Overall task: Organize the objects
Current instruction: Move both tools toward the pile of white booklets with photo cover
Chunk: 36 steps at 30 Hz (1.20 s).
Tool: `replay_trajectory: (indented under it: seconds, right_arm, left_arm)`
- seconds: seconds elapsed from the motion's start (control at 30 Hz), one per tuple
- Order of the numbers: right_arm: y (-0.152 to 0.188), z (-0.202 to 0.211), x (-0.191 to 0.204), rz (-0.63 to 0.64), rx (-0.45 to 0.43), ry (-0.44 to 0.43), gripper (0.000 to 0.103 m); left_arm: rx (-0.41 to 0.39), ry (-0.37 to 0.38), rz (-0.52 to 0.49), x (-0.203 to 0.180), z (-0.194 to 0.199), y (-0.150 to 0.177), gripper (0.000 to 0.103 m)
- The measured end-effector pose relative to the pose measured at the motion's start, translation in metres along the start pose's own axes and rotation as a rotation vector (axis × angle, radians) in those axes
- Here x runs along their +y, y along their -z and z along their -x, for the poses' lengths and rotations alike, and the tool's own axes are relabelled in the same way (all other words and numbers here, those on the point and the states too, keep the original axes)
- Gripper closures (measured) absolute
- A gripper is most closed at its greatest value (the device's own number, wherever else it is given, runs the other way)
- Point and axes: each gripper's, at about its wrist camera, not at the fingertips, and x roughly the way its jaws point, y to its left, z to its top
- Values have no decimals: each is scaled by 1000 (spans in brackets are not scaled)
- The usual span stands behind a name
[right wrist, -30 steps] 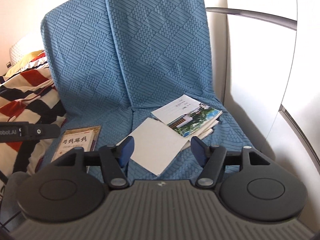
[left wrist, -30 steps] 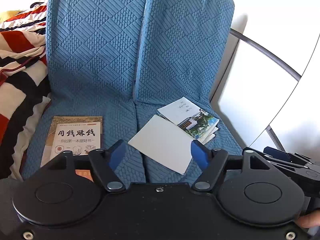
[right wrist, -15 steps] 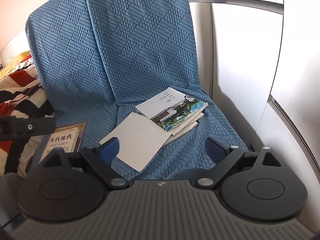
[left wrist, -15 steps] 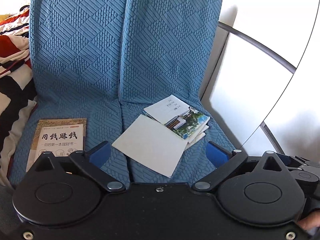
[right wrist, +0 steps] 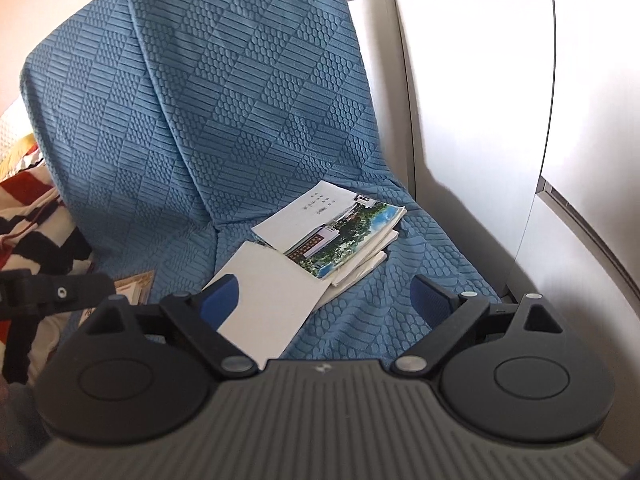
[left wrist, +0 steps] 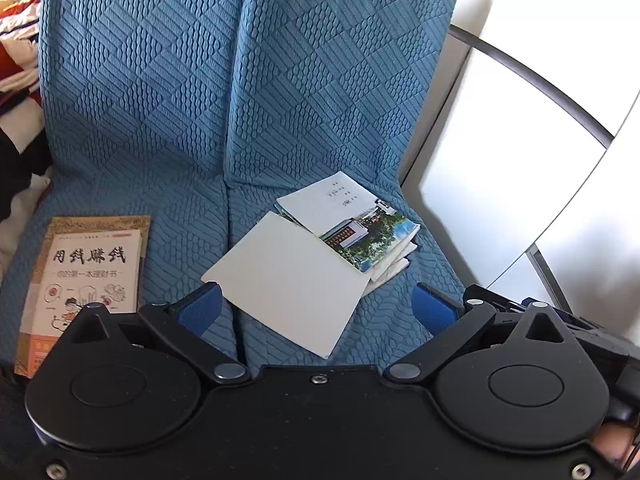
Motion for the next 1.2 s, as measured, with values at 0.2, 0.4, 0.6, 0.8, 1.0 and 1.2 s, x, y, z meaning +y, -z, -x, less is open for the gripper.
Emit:
replay_trajectory:
  seconds: [0.2, 0.4, 0.6, 0.8, 1.0, 1.2]
  right_arm:
    - [3, -29, -10, -36, 16, 10, 9]
    - [2, -65, -26, -122, 29, 12, 10]
    - [2, -109, -44, -219, 83, -28, 32]
    - [7, -163, -56, -352, 195, -141, 59]
    - [11, -209, -61, -503, 315, -253, 66]
    - [5, -229, -70, -560, 316, -244, 69]
  left_arm:
    - [39, 20, 13, -2, -35, -9, 2]
    - [72, 35, 11, -7, -71, -17, 5]
    - [122, 64, 30, -10, -108, -20, 15]
    - [172, 77, 37, -8, -139, -19, 27]
    - [204, 72, 59, 2, -160, -18, 28]
    - [219, 59, 88, 12, -171, -17, 28]
